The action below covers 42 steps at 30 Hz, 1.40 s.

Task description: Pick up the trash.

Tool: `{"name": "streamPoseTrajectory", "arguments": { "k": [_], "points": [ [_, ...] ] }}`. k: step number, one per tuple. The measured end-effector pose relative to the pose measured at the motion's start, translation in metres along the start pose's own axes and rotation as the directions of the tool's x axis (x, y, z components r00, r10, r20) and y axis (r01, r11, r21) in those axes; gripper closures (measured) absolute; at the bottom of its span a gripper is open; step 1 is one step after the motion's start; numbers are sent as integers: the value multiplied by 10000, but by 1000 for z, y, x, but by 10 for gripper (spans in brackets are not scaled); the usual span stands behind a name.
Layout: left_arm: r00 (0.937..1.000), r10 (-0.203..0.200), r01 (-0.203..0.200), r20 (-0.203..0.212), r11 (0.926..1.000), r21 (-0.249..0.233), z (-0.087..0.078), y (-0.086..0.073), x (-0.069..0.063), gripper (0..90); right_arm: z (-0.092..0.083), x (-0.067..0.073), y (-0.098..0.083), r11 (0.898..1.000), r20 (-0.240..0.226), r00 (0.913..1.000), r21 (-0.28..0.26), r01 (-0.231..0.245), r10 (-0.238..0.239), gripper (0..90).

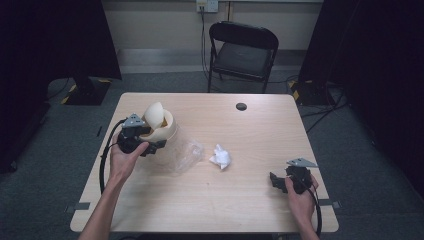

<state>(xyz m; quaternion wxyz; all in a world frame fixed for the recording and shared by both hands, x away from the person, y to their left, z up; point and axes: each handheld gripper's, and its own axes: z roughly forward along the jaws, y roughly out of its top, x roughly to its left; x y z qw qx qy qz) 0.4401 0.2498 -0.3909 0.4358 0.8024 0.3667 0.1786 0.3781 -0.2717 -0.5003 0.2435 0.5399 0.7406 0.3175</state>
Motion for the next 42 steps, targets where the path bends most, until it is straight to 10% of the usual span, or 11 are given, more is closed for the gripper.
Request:
{"name": "streamPoseTrajectory", "arguments": {
  "k": [15,20,32,42],
  "points": [
    [9968,-549,479,-586,9922,-1151,-40,-7,-18,221,0,0,0,10000,2,10000,-1,1,-1,109],
    [9973,-709,675,-214,9891,-1311,-46,-16,-30,221,0,0,0,10000,0,10000,0,0,0,109],
    [9987,-17,56,502,9968,-793,-11,-21,-80,247,0,0,0,10000,-1,10000,0,2,-2,108],
    [9868,453,-425,1557,9989,-207,44,-6,-114,239,0,0,0,10000,0,10000,2,0,0,109]
  ]
}}
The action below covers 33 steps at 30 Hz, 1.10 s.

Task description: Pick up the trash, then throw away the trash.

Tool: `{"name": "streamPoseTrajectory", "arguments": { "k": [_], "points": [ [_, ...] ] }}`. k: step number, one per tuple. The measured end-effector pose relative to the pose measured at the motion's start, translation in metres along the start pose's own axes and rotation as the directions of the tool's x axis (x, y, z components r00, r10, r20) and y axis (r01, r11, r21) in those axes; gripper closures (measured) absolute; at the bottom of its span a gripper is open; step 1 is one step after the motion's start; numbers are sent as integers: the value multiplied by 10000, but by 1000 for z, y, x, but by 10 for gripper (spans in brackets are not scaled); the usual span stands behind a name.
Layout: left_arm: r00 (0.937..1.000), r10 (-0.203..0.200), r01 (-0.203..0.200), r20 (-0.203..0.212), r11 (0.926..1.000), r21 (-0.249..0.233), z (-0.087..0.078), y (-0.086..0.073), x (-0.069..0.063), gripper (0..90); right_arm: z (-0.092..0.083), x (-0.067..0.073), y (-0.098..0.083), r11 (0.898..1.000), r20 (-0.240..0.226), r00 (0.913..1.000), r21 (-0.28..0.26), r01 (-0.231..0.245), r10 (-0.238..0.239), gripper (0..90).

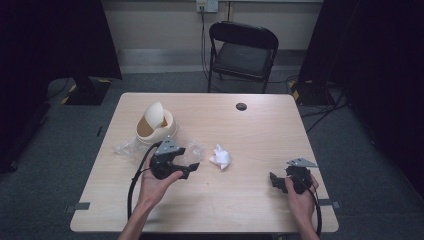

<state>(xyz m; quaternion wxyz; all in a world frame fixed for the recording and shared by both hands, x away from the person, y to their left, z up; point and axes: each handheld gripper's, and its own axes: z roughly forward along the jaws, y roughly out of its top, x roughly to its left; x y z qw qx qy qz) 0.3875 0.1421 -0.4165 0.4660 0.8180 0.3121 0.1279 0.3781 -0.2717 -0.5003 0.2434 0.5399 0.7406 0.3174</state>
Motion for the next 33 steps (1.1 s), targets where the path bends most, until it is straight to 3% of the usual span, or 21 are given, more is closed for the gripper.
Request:
{"name": "streamPoseTrajectory", "arguments": {
  "k": [7,8,11,16,17,19,20,22,25,29,33],
  "points": [
    [9996,53,-62,270,9994,333,31,12,-2,238,0,0,0,10000,-1,10000,-3,1,-1,108],
    [9981,-166,148,597,9994,312,41,15,-1,235,0,0,0,10000,0,10000,-2,4,-4,108],
    [9984,-98,56,559,9972,741,55,19,0,217,0,0,0,10000,9,10000,-3,10,-10,109],
    [9976,-196,144,671,9968,781,70,22,-3,217,0,0,0,10000,10,10000,-3,27,-27,109],
    [9986,-68,10,533,9941,1082,78,22,-4,218,0,0,0,10000,8,10000,-5,16,-16,109],
    [9986,-21,-43,521,9926,1216,82,23,-5,217,0,0,0,10000,4,10000,-2,3,-3,109],
    [9967,52,-160,812,9911,1323,89,25,-7,217,0,0,0,10000,3,10000,-3,0,0,109],
    [9974,250,-349,680,9883,1485,94,27,-8,217,0,0,0,10000,1,10000,-1,18,-18,109],
    [9969,-44,-66,779,9901,1402,103,25,-5,217,0,0,0,10000,5,10000,-6,10,-10,109],
    [9979,-102,-13,639,9840,1781,115,20,2,213,0,0,0,10000,3,10000,-2,23,-23,109],
    [9963,-372,228,778,9836,1790,124,15,7,214,0,0,0,10000,-3,10000,-3,3,-3,109]
  ]
}}
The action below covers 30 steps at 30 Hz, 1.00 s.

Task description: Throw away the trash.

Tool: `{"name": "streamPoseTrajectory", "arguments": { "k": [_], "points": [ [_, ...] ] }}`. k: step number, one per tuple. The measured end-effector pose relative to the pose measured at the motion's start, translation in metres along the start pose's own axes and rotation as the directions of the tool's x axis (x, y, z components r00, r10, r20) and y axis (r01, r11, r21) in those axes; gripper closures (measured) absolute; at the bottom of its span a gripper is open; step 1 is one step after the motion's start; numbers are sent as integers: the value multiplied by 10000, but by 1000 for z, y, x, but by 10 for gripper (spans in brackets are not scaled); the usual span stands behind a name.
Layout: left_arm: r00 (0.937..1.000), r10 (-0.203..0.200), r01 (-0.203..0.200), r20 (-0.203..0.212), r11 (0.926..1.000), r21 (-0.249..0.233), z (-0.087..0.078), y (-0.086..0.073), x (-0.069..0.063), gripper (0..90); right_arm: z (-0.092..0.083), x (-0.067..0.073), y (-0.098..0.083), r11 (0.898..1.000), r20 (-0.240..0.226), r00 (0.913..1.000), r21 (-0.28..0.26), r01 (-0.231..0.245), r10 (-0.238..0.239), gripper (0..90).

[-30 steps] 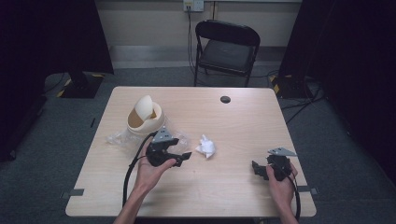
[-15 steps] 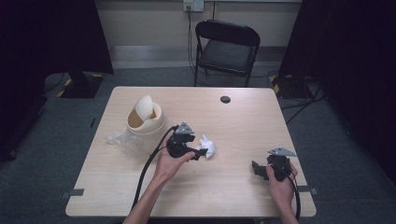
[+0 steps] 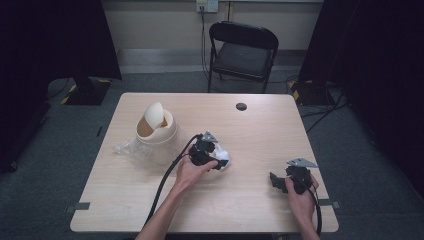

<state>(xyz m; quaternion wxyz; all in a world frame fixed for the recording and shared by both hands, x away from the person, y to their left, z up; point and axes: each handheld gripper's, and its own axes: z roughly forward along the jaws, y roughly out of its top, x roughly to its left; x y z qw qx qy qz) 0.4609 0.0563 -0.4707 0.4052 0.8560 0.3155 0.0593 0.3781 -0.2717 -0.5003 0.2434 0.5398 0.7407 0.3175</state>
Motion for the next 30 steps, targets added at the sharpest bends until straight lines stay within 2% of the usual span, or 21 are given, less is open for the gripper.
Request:
{"name": "streamPoseTrajectory", "arguments": {
  "k": [7,11,13,15,17,18,21,24,26,30],
  "points": [
    [10000,-60,62,-40,9986,522,15,-2,3,220,0,0,0,10000,3,10000,-1,1,-1,109],
    [9999,152,-145,-74,9961,866,20,-5,2,213,0,0,0,10000,8,10000,2,11,-11,109],
    [9996,233,-222,-139,9969,760,21,-5,2,235,0,0,0,10000,8,10000,-3,-2,2,109],
    [9978,514,-480,-425,9959,764,20,-5,2,311,0,0,0,10000,6,10000,1,14,-14,114],
    [9972,538,-501,-512,9962,719,19,-5,1,431,0,0,0,10000,1,10000,-6,21,-21,115],
    [9967,565,-525,-583,9962,691,19,-6,0,454,0,0,0,10000,2,10000,-6,25,-25,115],
    [9960,711,-673,-545,9953,690,17,-7,-2,583,0,0,0,10000,3,10000,-6,27,-27,115],
    [9974,565,-539,-442,9969,571,14,-11,-1,694,0,0,0,10000,4,10000,-6,30,-30,115],
    [9987,354,-344,-375,9991,247,11,-14,-1,732,0,0,0,10000,-10,10000,-4,17,-17,115],
    [9991,281,-274,-318,9994,213,8,-18,2,758,0,0,0,10000,-11,10000,3,-2,2,115]
  ]
}}
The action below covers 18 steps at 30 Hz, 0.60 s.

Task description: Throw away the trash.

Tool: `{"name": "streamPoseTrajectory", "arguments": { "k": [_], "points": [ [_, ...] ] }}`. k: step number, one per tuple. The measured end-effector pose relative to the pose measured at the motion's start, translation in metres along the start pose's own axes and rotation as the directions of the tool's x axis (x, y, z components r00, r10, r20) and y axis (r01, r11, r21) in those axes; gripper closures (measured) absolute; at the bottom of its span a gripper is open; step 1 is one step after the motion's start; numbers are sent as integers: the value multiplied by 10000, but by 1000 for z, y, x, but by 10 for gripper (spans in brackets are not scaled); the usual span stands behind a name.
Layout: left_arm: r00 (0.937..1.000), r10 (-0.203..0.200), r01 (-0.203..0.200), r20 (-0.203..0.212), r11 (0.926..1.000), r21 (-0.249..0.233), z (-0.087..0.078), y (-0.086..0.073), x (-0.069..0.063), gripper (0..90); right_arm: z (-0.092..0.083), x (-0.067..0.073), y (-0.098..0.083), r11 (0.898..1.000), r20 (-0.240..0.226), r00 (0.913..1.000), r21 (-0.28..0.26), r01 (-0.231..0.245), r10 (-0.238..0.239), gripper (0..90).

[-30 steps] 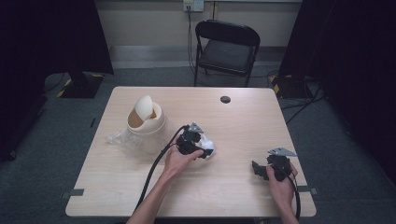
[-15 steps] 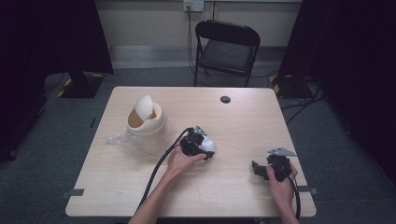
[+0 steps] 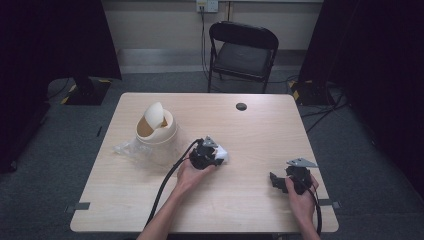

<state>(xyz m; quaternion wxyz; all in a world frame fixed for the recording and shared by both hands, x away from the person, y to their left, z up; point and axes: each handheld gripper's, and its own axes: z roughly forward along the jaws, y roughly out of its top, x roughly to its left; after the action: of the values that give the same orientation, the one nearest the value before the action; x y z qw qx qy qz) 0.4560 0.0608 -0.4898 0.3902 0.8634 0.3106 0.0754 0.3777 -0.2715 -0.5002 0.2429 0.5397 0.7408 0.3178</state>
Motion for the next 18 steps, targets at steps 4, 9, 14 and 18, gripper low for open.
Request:
{"name": "streamPoseTrajectory", "arguments": {
  "k": [4,9,14,18],
  "points": [
    [9994,-266,276,212,9983,-511,-11,0,1,762,0,0,0,10000,-9,10000,-7,18,-18,115],
    [9989,-141,172,442,9973,-713,-24,4,-1,762,0,0,0,10000,-1,10000,-1,1,-1,115],
    [9979,-134,206,627,9931,-1153,-39,5,-4,762,0,0,0,10000,-1,10000,-1,1,-1,115],
    [9989,-133,199,458,9891,-1459,-52,4,-7,763,0,0,0,10000,-1,10000,0,1,-1,115]
  ]
}}
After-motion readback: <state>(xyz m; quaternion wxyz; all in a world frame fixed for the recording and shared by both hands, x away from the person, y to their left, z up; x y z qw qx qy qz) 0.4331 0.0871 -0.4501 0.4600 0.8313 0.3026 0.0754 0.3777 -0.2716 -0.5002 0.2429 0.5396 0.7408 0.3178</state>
